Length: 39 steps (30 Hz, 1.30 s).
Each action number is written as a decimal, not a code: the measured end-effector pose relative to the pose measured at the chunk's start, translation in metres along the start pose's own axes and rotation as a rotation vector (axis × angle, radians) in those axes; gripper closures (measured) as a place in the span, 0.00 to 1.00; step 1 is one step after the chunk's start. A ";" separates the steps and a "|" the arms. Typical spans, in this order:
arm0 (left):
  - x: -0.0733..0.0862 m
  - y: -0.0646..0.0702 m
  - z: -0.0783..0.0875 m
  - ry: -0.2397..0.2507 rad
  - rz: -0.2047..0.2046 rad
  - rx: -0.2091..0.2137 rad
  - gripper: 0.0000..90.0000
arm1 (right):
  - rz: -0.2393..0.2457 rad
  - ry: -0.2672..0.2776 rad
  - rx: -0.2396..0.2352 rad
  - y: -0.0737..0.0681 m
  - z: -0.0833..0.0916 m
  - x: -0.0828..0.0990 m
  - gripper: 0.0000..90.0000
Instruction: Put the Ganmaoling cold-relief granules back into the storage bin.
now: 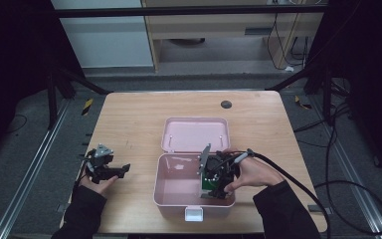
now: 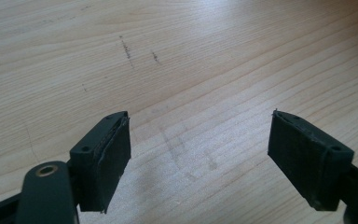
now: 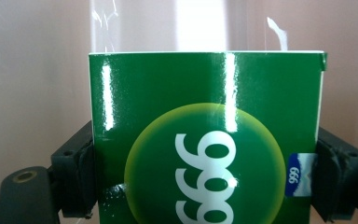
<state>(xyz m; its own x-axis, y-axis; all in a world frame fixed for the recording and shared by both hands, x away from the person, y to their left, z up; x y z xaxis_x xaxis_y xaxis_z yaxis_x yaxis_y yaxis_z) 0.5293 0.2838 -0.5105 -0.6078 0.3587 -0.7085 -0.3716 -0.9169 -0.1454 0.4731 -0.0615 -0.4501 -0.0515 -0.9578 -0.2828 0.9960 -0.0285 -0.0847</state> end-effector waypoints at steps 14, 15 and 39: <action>0.000 0.000 0.000 -0.001 -0.003 0.000 0.23 | -0.012 0.043 0.035 0.000 0.013 0.001 0.17; 0.000 0.000 0.000 -0.001 -0.002 0.000 0.23 | -0.017 0.059 0.042 0.000 0.016 0.001 0.16; -0.001 0.001 0.000 0.001 -0.001 -0.001 0.23 | -0.374 0.568 0.441 0.018 0.102 0.059 0.06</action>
<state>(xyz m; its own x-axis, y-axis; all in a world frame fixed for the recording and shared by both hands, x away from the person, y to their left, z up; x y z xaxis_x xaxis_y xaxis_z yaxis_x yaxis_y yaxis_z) 0.5289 0.2824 -0.5101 -0.6067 0.3599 -0.7088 -0.3715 -0.9167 -0.1474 0.4957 -0.1473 -0.3707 -0.2978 -0.5745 -0.7624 0.8368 -0.5415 0.0812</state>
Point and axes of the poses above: each handheld gripper's, and its own axes: z roughly backward along the jaws, x roughly out of its underside, y roughly to its right, the point moved 6 cm from there along -z, roughly forward along the jaws, and after that the axes turned 10 degrees about -x, right-handed, at the moved point
